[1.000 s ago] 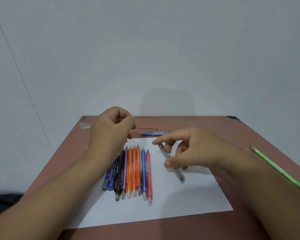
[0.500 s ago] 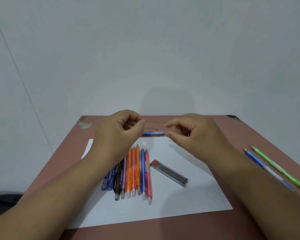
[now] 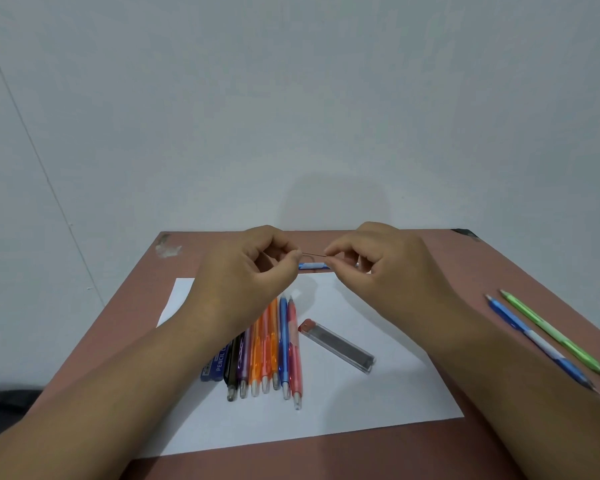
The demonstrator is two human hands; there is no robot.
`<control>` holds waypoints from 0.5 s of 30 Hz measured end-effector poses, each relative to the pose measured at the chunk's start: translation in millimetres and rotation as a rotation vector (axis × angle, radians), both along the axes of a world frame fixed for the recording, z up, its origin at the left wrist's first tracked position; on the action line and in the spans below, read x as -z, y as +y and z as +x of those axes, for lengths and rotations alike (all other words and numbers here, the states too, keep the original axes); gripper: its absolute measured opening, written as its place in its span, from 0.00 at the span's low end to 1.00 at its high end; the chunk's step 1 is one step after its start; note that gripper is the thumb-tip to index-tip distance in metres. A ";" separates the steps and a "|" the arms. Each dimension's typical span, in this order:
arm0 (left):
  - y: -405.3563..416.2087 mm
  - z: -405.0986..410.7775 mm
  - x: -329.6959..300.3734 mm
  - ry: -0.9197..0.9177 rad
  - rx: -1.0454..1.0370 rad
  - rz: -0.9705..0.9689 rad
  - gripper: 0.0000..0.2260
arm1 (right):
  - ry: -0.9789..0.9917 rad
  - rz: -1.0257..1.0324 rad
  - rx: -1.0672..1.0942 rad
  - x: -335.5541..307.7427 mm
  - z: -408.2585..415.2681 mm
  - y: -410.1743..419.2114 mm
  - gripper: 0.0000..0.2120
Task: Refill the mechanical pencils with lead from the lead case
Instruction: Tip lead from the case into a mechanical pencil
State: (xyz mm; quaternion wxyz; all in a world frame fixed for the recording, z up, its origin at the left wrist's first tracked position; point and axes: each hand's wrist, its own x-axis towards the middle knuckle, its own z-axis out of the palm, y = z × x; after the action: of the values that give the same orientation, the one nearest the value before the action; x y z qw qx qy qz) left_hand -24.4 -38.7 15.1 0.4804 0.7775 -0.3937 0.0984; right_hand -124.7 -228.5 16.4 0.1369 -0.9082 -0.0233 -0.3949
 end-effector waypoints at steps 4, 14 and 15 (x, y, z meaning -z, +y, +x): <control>-0.7 1.5 2.0 -0.013 -0.003 0.005 0.03 | 0.016 -0.012 0.000 0.3 1.5 0.1 0.03; 0.3 7.3 3.5 0.013 -0.012 0.065 0.08 | 0.037 0.038 0.052 1.0 1.6 -10.5 0.04; -0.1 8.2 3.7 0.012 -0.021 0.113 0.08 | 0.036 0.041 0.054 1.3 1.9 -11.9 0.05</control>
State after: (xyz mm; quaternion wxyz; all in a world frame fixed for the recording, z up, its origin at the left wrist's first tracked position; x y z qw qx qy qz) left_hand -16.2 -38.8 11.4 0.4370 0.8081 -0.3876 0.0762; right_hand -122.8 -240.4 15.1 0.1453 -0.9125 0.0116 -0.3822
